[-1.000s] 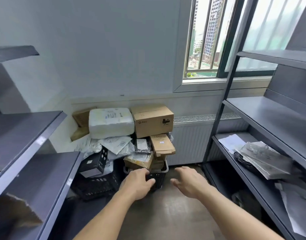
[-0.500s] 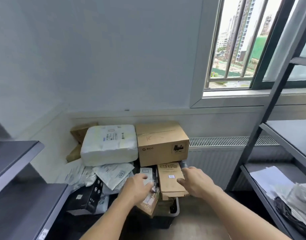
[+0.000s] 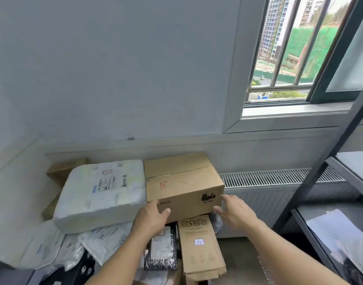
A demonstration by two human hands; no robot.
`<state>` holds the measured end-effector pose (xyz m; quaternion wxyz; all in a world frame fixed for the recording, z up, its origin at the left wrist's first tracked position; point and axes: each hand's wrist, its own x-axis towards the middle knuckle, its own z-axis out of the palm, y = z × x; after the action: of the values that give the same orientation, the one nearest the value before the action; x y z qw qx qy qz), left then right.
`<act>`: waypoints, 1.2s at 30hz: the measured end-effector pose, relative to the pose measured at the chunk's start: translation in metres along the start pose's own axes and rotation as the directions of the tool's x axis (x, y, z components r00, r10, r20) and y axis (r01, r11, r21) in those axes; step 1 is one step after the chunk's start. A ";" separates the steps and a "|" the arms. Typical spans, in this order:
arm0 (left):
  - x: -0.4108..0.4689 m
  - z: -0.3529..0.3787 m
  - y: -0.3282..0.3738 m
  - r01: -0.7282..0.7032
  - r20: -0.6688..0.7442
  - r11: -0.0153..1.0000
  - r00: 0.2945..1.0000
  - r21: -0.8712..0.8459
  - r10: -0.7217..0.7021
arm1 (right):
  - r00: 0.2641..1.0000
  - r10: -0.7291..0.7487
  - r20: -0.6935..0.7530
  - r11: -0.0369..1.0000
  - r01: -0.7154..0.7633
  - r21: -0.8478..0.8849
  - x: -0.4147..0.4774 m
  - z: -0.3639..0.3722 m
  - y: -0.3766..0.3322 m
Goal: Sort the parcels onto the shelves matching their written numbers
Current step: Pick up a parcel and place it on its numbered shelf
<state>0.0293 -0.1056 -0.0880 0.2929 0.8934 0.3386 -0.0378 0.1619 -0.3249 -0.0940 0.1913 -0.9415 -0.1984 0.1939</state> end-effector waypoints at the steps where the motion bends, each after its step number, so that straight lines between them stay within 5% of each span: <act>1: 0.016 -0.001 0.000 0.021 -0.012 1.000 1.000 0.000 -0.021 | 1.000 0.021 -0.005 1.000 -0.021 0.013 0.013 -0.002 -0.001; 9: 0.115 -0.002 -0.018 0.205 0.008 0.976 0.979 -0.068 -0.205 | 0.985 0.170 -0.013 0.968 -0.165 0.187 0.107 -0.007 -0.005; 24: 0.159 0.026 -0.028 0.354 0.130 0.915 0.934 -0.194 -0.334 | 0.936 0.327 0.133 0.874 -0.353 0.335 0.180 0.024 0.013; 36: 0.116 -0.001 0.003 0.208 -0.052 0.926 0.970 -0.314 -0.236 | 0.962 0.271 -0.023 0.868 -0.234 0.437 0.142 -0.017 0.011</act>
<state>0.1201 -0.0400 -0.1165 0.4062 0.7939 0.4520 0.0218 0.2926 -0.2759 -0.1259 0.3754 -0.9009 -0.0179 0.2169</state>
